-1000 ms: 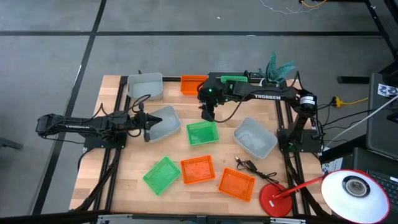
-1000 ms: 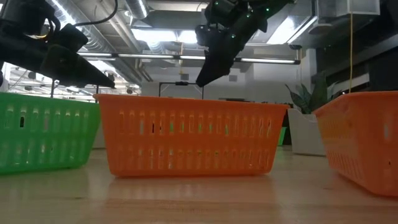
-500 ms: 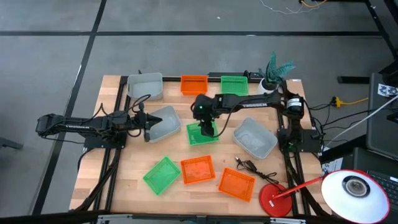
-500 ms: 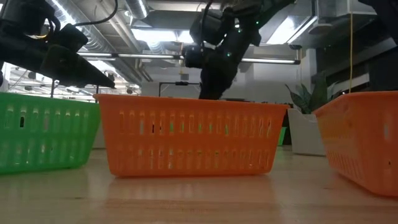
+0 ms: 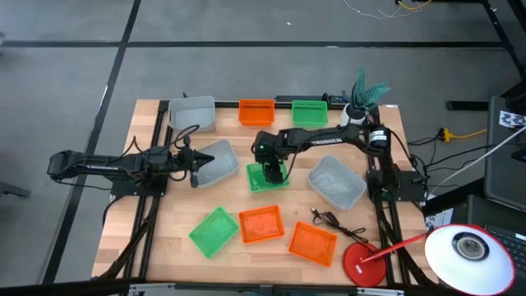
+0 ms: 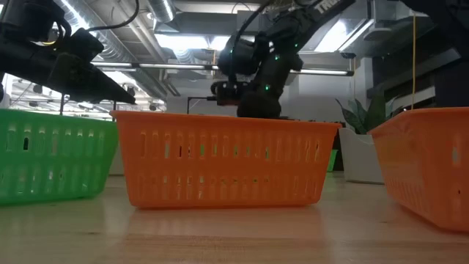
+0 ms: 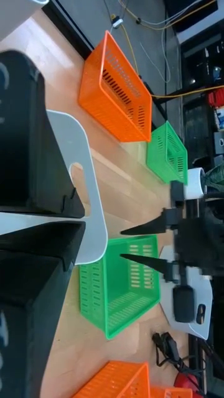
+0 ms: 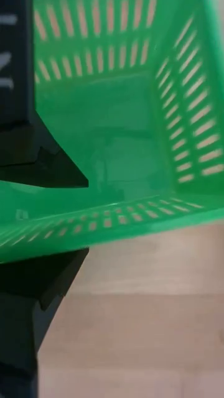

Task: Stack baskets by color
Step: Stack the middle green bin on top of the top green bin

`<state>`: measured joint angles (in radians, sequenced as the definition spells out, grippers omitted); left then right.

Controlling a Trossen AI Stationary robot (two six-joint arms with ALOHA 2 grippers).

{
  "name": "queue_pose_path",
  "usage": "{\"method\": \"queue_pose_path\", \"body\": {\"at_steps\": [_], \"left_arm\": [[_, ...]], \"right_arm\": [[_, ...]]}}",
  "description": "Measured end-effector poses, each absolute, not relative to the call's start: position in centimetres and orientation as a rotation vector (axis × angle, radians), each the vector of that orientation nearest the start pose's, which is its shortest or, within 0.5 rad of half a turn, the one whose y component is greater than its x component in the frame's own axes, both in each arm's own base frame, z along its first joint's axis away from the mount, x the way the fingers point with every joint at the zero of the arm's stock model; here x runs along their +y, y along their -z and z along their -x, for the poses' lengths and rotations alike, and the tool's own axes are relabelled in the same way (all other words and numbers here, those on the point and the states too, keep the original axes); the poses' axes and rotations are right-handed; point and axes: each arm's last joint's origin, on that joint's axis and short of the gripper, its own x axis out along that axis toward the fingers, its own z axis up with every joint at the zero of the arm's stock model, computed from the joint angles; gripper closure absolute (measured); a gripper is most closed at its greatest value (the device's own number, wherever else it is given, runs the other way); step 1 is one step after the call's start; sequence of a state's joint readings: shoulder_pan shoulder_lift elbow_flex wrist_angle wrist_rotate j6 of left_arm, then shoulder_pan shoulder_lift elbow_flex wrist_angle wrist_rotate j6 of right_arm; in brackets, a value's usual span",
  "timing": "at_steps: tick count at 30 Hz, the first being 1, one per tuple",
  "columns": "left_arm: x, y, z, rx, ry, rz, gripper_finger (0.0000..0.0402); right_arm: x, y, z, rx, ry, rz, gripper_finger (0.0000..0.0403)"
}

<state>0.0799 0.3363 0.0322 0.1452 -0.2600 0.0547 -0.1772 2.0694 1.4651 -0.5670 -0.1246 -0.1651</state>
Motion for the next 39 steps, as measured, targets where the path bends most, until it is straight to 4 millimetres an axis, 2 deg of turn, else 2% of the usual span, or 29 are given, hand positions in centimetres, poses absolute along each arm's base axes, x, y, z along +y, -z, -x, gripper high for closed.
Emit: {"method": "queue_pose_path", "body": {"at_steps": [2,4,8,9,14,19,23,27,30,33,35,39], "left_arm": [[1.7,-15.9,-11.6,0.169,-0.335,-0.068,0.0388],[1.7,-15.9,-11.6,0.169,-0.335,-0.069,0.0388],[1.7,-15.9,-11.6,0.169,-0.335,-0.069,0.0388],[1.7,-15.9,-11.6,0.169,-0.335,-0.069,0.0388],[1.7,-15.9,-11.6,0.170,-0.335,-0.069,0.0388],[1.7,-15.9,-11.6,0.171,-0.335,-0.069,0.0388],[1.7,-15.9,-11.6,0.171,-0.336,-0.070,0.0388],[1.7,-15.9,-11.6,0.171,-0.335,-0.070,0.0388],[1.7,-15.9,-11.6,0.171,-0.336,-0.070,0.0388],[1.7,-15.9,-11.6,0.171,-0.336,-0.070,0.0388],[1.7,-15.9,-11.6,0.172,-0.336,-0.070,0.0388],[1.7,-15.9,-11.6,0.172,-0.336,-0.070,0.0388]], "right_arm": [[-7.1,-15.0,-41.4,1.172,-0.049,-0.035,0.0252],[-6.9,-14.7,-41.5,1.181,-0.053,-0.035,0.0273],[-6.6,-15.1,-41.4,1.187,-0.074,-0.005,0.0377],[-6.6,-15.6,-41.3,1.187,-0.084,0.014,0.0388],[-7.6,-20.8,-40.6,1.232,-0.065,0.074,0.0400],[-10.1,-27.6,-39.1,1.247,-0.026,0.126,0.0401],[-13.3,-32.1,-37.5,1.247,0.073,0.182,0.0402],[-17.0,-34.9,-35.6,1.217,0.176,0.179,0.0402],[-19.8,-35.6,-34.0,1.212,0.246,0.137,0.0402],[-22.4,-35.2,-32.1,1.262,0.267,0.127,0.0402],[-24.0,-34.5,-31.1,1.292,0.264,0.130,0.0403],[-26.3,-31.9,-29.6,1.350,0.248,0.114,0.0403]]}}
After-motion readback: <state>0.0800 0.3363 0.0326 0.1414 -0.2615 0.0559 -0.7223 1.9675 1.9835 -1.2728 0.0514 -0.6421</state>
